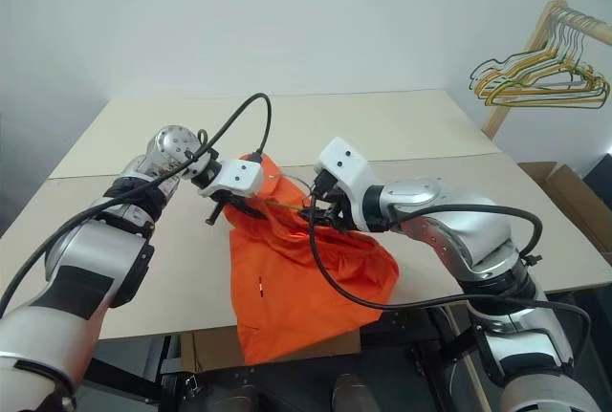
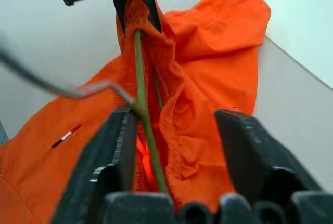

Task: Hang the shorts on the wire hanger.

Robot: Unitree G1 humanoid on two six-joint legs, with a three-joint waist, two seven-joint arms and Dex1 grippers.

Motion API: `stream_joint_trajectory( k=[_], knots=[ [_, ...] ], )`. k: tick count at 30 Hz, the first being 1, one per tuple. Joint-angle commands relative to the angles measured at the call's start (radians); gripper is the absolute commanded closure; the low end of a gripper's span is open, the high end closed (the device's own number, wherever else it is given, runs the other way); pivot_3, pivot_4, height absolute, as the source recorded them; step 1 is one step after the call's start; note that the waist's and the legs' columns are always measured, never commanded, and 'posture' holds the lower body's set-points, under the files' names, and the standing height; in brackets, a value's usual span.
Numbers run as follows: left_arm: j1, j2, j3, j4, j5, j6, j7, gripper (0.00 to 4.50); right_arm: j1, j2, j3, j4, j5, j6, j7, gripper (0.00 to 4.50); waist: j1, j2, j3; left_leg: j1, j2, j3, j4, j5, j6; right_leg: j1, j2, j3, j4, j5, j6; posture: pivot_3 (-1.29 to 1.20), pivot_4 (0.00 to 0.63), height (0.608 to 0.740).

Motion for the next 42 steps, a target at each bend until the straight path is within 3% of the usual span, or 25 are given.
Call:
stream_joint_trajectory(
  k=[1, 4, 10, 13, 20, 24, 31, 32, 35, 42],
  knots=[
    [-0.028, 0.016, 0.025, -0.019, -0.002, -0.005, -0.009, 4.50, -0.025, -0.011, -0.016, -0.001, -0.025, -0.041, 0.037, 3.24, 0.000, 0.000, 0.000, 0.000, 0.000, 0.000, 0.000, 0.000, 0.000, 0.000, 0.000, 0.000, 0.000, 0.000, 0.000, -0.05, 0.000, 0.740],
    [-0.025, 0.017, 0.030, -0.021, -0.002, -0.005, -0.010, 4.50, -0.019, -0.007, -0.016, 0.003, -0.041, -0.071, 0.058, 4.32, 0.000, 0.000, 0.000, 0.000, 0.000, 0.000, 0.000, 0.000, 0.000, 0.000, 0.000, 0.000, 0.001, 0.000, 0.001, -0.04, 0.000, 0.740],
    [-0.027, 0.019, 0.053, -0.028, -0.019, -0.010, -0.044, 4.50, 0.022, -0.021, -0.010, 0.006, -0.080, -0.170, 0.122, 4.45, 0.001, 0.000, 0.000, 0.000, 0.000, -0.001, 0.000, 0.000, 0.000, 0.000, 0.000, 0.000, 0.001, 0.000, 0.001, -0.03, 0.000, 0.740],
    [-0.042, 0.019, 0.076, -0.028, -0.047, 0.021, -0.062, 3.75, 0.064, -0.050, -0.007, -0.003, -0.111, -0.253, 0.172, 4.50, 0.002, 0.000, 0.000, 0.000, 0.000, -0.001, 0.000, 0.000, 0.000, 0.000, 0.000, -0.001, 0.000, -0.001, 0.001, -0.03, 0.000, 0.740],
    [-0.080, 0.061, 0.090, -0.027, -0.118, 0.093, -0.071, 1.41, 0.157, -0.098, 0.007, 0.023, -0.238, -0.469, 0.245, 4.50, 0.001, 0.000, 0.000, 0.001, 0.000, -0.001, 0.000, 0.000, 0.000, 0.000, 0.000, -0.001, 0.001, -0.004, 0.007, -0.01, 0.000, 0.740],
    [-0.060, 0.094, 0.101, -0.027, -0.085, 0.068, -0.036, 0.04, 0.184, -0.111, -0.015, 0.024, -0.254, -0.502, 0.276, 4.50, 0.001, 0.000, 0.000, 0.002, 0.000, -0.001, -0.001, 0.000, 0.000, 0.000, 0.001, 0.000, 0.001, -0.004, 0.006, -0.01, 0.000, 0.740],
    [-0.001, 0.094, 0.087, -0.015, -0.027, 0.036, 0.073, 0.04, 0.187, -0.142, -0.062, 0.003, -0.237, -0.496, 0.325, 4.50, 0.027, 0.000, 0.000, 0.002, 0.000, -0.001, 0.000, 0.000, 0.000, 0.001, 0.001, 0.000, 0.001, -0.004, 0.006, -0.02, 0.000, 0.740],
    [0.006, 0.092, 0.091, -0.015, -0.027, 0.031, 0.070, 0.21, 0.187, -0.147, -0.067, 0.002, -0.236, -0.495, 0.331, 4.50, 0.028, 0.000, 0.000, 0.002, 0.000, -0.001, 0.000, 0.000, 0.000, 0.001, 0.001, -0.001, 0.001, -0.004, 0.006, -0.02, 0.000, 0.740],
    [0.022, 0.089, 0.092, -0.011, -0.014, 0.020, 0.074, 0.92, 0.186, -0.159, -0.083, 0.000, -0.232, -0.486, 0.347, 4.50, 0.035, 0.000, 0.000, 0.002, 0.000, -0.001, 0.000, 0.000, 0.000, 0.001, 0.001, -0.001, 0.001, -0.004, 0.006, -0.02, 0.000, 0.740],
    [0.038, 0.087, 0.080, 0.003, 0.037, 0.002, 0.144, 3.28, 0.195, -0.176, -0.108, -0.013, -0.223, -0.466, 0.358, 4.50, 0.039, 0.000, 0.000, 0.002, 0.000, 0.000, 0.000, 0.000, 0.000, 0.001, 0.001, -0.001, 0.001, -0.003, 0.005, -0.03, 0.000, 0.740]
  ],
)
